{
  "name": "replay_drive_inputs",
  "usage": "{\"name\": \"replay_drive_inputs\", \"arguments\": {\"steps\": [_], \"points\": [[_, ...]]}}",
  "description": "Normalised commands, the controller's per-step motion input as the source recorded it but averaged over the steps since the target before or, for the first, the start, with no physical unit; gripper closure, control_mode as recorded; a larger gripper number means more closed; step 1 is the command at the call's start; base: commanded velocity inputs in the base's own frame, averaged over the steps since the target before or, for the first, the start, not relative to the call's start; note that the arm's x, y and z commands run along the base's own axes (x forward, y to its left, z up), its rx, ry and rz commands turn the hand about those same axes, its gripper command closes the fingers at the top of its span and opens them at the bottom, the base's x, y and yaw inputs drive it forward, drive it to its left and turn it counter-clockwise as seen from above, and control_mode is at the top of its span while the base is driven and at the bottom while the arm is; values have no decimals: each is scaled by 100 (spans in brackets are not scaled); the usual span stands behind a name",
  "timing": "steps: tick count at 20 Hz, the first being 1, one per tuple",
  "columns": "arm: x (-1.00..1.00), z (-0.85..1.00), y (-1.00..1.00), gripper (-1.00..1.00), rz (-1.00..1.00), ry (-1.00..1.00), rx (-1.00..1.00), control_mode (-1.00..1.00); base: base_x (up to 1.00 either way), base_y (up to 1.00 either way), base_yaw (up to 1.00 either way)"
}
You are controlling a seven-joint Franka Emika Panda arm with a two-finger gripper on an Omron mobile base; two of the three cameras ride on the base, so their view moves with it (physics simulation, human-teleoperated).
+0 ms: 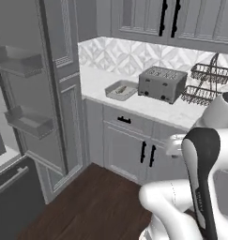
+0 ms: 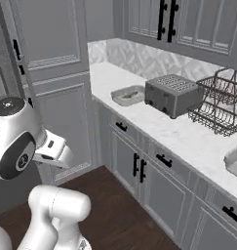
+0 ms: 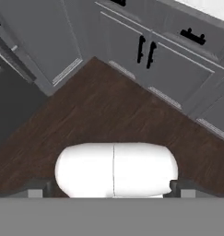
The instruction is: Place one lemon and one fish in each tupperware on the nearby counter, to pack two identical lunches.
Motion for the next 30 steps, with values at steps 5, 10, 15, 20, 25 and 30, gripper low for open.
{"name": "replay_drive_inputs", "arguments": {"steps": [5,10,15,20,25,30], "points": [[0,0,0,-100,0,0,0,100,26,59,74],[0,0,0,-100,0,0,0,100,63,86,50],[0,0,0,-100,0,0,0,100,57,99,27],[0,0,0,-100,0,0,0,100,20,92,14],[0,0,0,-100,0,0,0,100,61,33,27],[0,0,0,-100,0,0,0,100,90,-42,30]]}}
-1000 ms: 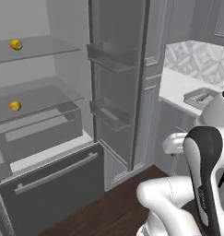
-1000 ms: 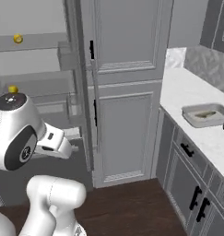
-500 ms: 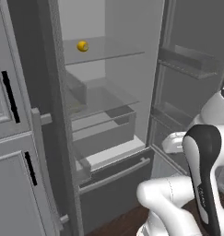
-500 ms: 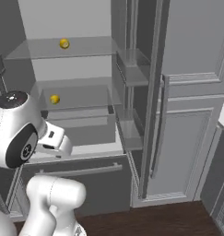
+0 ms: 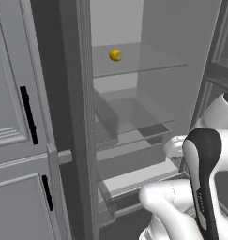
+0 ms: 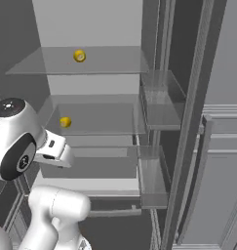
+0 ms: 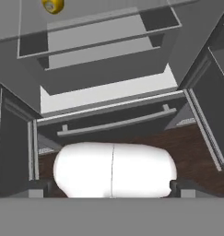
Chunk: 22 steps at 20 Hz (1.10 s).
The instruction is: Place one lemon and one fish in each tupperware on the nearby counter, to pack two identical lunches.
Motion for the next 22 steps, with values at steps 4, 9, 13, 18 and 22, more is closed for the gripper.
{"name": "replay_drive_inputs", "arguments": {"steps": [4,9,13,18,22], "points": [[0,0,0,-100,0,0,0,100,78,-39,31],[0,0,0,-100,0,0,0,100,68,25,16],[0,0,0,-100,0,0,0,100,47,48,8],[29,-17,24,-100,0,-4,-1,-100,15,7,0],[44,-15,62,-100,2,0,-1,-100,0,0,0]]}}
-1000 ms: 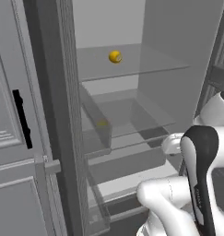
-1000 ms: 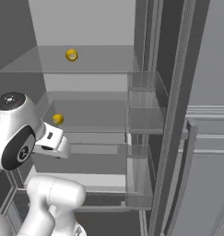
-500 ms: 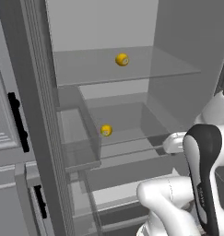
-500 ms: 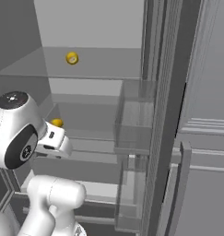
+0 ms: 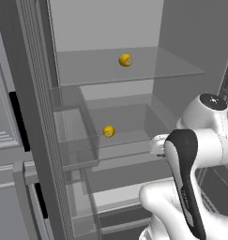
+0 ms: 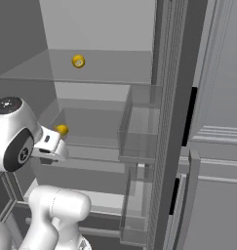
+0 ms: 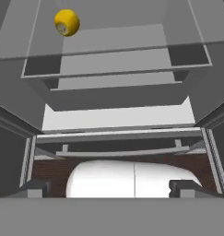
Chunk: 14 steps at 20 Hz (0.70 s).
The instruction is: Place one lemon and one fish in each tupperware on the nearby counter, to pack two identical lunches.
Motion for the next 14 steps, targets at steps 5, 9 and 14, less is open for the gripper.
{"name": "replay_drive_inputs", "arguments": {"steps": [5,9,14], "points": [[81,-12,43,-100,7,0,0,-100,0,0,0],[91,-19,15,-100,0,-2,0,-100,0,0,0],[93,-42,61,-100,4,0,0,-100,0,0,0]]}}
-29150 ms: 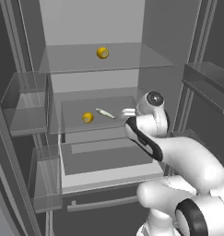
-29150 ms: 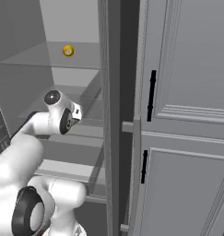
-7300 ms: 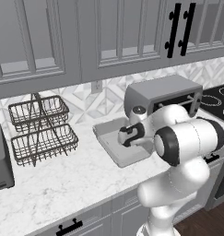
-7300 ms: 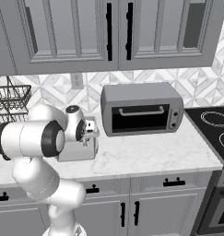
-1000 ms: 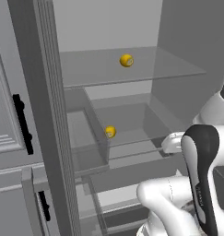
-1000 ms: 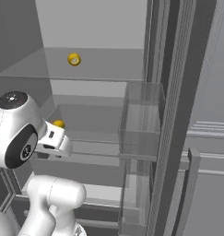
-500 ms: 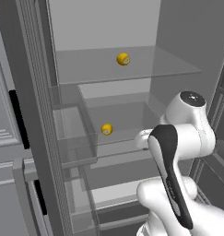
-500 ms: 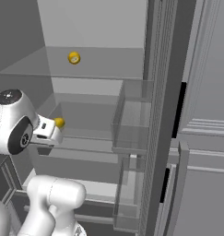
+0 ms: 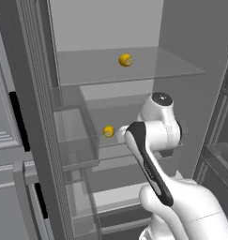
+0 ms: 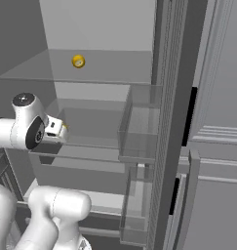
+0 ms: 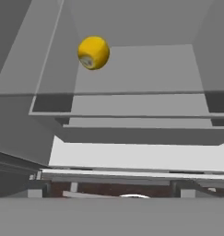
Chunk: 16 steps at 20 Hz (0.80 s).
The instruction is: Place one lemon and one fish in each tupperware on the nearby counter, to pack two identical lunches.
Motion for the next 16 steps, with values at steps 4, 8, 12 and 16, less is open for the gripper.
{"name": "replay_drive_inputs", "arguments": {"steps": [4,8,12,16], "points": [[59,-40,56,-100,6,-1,-1,-100,0,0,0],[40,-43,38,-100,0,-8,0,-100,0,0,0],[57,-14,32,-100,0,0,0,-100,0,0,0],[65,0,2,-100,0,0,0,-100,0,0,0]]}}
